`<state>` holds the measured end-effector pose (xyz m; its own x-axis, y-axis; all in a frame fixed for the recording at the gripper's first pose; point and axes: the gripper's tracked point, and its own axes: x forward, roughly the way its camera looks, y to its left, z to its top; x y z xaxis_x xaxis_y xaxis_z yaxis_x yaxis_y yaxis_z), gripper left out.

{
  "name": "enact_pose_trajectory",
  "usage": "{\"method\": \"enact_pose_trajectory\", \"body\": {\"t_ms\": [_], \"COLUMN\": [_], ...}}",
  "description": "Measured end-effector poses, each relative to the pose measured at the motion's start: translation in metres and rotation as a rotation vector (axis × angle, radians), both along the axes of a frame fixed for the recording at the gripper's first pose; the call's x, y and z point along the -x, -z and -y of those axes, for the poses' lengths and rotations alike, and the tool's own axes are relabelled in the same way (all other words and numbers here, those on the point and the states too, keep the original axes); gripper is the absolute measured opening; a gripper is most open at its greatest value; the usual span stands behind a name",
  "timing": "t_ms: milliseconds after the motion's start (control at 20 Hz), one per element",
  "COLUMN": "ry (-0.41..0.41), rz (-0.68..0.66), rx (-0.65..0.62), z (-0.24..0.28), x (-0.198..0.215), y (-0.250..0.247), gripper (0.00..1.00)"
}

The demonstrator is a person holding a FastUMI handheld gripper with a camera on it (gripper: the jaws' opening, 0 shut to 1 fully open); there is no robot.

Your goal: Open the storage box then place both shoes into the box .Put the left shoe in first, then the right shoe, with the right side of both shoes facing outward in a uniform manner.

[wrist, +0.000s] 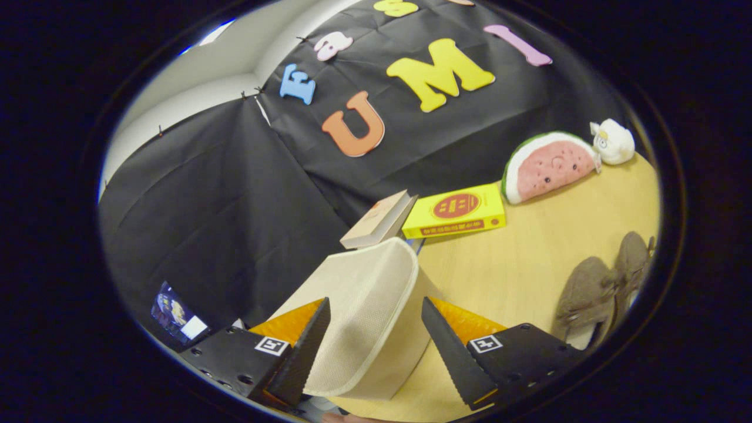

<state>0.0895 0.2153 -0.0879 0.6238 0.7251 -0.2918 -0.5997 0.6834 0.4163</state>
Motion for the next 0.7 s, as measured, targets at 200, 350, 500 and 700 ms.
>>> {"method": "enact_pose_trajectory", "body": {"t_ms": [200,350,500,700], "ry": [-0.118,-0.158,-0.170,-0.127], "rz": [-0.160,-0.280,-0.373,-0.302], "rx": [-0.081,-0.171,-0.205,-0.103], "z": [-0.017,-0.020,-0.020,-0.018], "x": [0.001,-0.001,0.003,0.004], "y": [0.019,0.026,0.026,0.022], "gripper": [0.95,0.91,0.76,0.70]}}
